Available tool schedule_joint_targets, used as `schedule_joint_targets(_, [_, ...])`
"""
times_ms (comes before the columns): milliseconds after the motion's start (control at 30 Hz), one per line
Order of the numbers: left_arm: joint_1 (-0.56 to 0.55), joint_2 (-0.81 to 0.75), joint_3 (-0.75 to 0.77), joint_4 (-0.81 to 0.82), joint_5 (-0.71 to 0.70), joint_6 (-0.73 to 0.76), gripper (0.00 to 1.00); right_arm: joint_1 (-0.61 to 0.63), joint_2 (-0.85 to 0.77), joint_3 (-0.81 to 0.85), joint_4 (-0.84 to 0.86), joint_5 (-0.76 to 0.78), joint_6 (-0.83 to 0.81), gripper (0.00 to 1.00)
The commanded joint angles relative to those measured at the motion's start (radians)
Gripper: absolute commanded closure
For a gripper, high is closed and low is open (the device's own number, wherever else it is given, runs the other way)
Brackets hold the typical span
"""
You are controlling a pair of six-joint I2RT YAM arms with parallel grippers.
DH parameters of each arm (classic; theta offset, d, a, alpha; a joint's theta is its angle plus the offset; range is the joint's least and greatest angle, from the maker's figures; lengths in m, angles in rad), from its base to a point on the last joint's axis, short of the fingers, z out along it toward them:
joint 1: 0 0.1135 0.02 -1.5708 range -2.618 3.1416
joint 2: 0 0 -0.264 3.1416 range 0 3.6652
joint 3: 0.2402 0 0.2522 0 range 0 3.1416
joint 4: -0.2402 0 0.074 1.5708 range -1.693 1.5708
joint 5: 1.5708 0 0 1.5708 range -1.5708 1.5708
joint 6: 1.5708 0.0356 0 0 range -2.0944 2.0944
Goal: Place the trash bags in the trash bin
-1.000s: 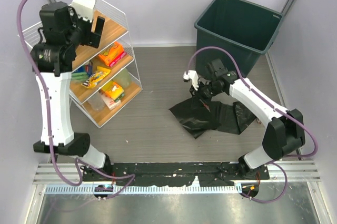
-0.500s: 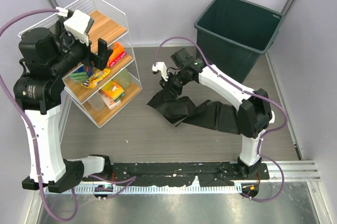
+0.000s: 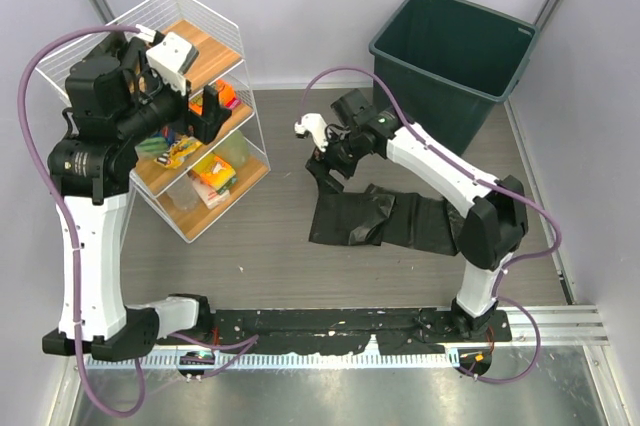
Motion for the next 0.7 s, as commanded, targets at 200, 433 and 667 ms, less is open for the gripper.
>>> schedule_joint_targets(200, [-0.126, -0.049, -0.117, 0.066, 0.027, 0.027, 0.0, -0.229, -0.305, -0.259, -0.021, 0.069, -0.029, 0.16])
schedule_joint_targets(433, [-0.316, -0.073, -0.246, 0.088, -0.067, 0.056, 0.0, -0.418, -0.504, -0.529, -0.022, 0.204, -0.105, 0.16])
schedule_joint_targets(667, [-0.421, -0.067, -0.359, 0.116, -0.107, 0.069, 0.0, -0.636, -0.592, -0.729, 0.007, 0.32, -0.212, 0.16])
